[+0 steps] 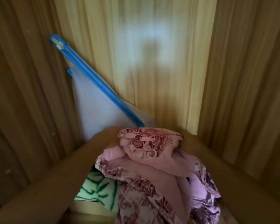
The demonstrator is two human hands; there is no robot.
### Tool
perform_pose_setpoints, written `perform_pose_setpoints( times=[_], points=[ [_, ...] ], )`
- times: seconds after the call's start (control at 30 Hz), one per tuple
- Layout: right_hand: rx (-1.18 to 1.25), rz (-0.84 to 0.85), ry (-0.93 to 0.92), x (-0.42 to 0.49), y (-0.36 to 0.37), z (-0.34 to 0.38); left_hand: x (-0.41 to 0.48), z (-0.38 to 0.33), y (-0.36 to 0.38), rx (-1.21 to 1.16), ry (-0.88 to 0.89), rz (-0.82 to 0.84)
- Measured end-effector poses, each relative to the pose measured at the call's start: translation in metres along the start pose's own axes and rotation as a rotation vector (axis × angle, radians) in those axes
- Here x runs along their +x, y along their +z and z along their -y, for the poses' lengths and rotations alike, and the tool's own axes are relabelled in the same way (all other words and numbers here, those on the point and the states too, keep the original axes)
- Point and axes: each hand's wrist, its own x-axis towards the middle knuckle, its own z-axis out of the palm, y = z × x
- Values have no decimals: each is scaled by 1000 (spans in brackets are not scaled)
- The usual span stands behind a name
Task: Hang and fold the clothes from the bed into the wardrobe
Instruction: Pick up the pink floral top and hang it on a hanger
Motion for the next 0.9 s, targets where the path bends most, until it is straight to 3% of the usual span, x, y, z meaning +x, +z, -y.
perform_pose_setpoints(
  times=[0.1,0.17,0.4,0.47,0.67,0.9],
  points=[
    [-65,54,-33,3,7,3,-6,-2,7,10,54,-14],
    [-22,160,-19,-3,-3,19,-13,-2,2,-54,68,21],
    [172,272,-184,-36,-81,97,-26,-13,-60,-205,23,83],
    [212,193,-228,-43,-101,121,-32,-26,-89,-240,30,29],
    [74,-294,-453,-60,-193,184,-62,-63,-189,-260,153,-152],
    [81,-646,-424,-81,-290,223,-95,-97,-286,-161,268,-407]
  ],
)
